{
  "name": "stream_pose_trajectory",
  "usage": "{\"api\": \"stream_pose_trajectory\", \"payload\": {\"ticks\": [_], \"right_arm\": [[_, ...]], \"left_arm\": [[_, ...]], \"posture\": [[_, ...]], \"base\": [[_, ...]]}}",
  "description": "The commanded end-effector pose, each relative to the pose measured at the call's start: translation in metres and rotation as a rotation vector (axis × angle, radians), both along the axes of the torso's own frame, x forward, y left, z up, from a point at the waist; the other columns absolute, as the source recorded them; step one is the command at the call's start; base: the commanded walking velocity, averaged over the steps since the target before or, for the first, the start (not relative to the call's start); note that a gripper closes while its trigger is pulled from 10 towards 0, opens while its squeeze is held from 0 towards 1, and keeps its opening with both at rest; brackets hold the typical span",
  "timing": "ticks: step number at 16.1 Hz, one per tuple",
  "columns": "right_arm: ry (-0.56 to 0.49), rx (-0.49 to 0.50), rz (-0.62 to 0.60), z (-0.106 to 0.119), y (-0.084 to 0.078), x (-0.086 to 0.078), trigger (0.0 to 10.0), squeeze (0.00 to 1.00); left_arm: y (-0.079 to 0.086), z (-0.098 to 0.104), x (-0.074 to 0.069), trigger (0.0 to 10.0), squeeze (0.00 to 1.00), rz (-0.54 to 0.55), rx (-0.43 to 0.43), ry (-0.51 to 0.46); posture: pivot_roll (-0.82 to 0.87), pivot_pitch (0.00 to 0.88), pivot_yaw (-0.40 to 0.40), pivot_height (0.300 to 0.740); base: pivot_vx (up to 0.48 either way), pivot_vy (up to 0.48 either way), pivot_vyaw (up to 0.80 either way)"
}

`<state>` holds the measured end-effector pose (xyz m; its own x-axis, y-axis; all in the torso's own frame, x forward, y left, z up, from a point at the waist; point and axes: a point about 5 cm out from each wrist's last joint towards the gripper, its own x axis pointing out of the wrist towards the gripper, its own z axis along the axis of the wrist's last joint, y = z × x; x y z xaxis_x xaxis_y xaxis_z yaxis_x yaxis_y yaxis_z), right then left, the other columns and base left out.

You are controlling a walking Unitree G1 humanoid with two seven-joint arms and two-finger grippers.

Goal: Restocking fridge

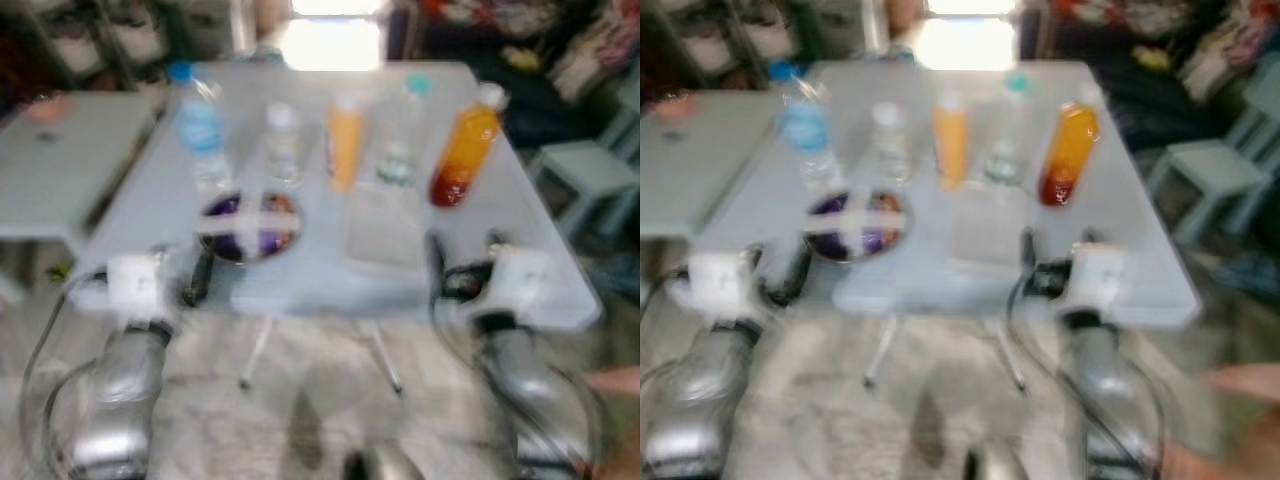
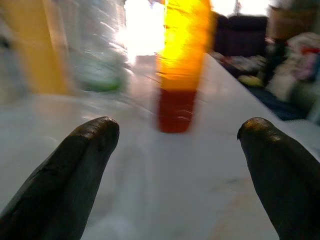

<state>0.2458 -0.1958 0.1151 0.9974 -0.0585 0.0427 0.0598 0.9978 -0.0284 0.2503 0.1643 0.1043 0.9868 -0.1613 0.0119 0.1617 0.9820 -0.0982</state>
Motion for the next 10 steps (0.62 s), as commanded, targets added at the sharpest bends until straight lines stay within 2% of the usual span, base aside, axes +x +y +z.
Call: {"api": "stream_pose_trajectory", "payload": {"ticks": [1,4,6,10], "right_arm": [[-0.060,0.021,0.038,0.013,0.013,0.008,10.0,0.00],[-0.082,0.003,0.050,0.017,0.018,0.010,10.0,0.00],[-0.067,0.011,0.045,0.012,0.015,0.010,10.0,0.00],[-0.004,0.112,-0.007,0.000,0.007,0.011,10.0,0.00]], "left_arm": [[0.020,0.003,-0.002,10.0,0.00,0.062,0.035,-0.012],[0.021,0.010,0.001,10.0,0.00,0.046,0.050,-0.029],[0.021,0.007,-0.002,10.0,0.00,0.042,0.058,-0.020],[0.021,0.007,-0.005,10.0,0.00,0.024,0.070,-0.019]], "posture": [[0.00,0.015,0.045,0.740],[0.01,0.030,0.050,0.740],[0.02,0.035,0.053,0.740],[0.03,0.040,0.052,0.740]], "base": [[0.000,0.000,0.00],[0.000,0.000,0.00],[0.000,0.000,0.00],[0.000,0.000,0.00]]}}
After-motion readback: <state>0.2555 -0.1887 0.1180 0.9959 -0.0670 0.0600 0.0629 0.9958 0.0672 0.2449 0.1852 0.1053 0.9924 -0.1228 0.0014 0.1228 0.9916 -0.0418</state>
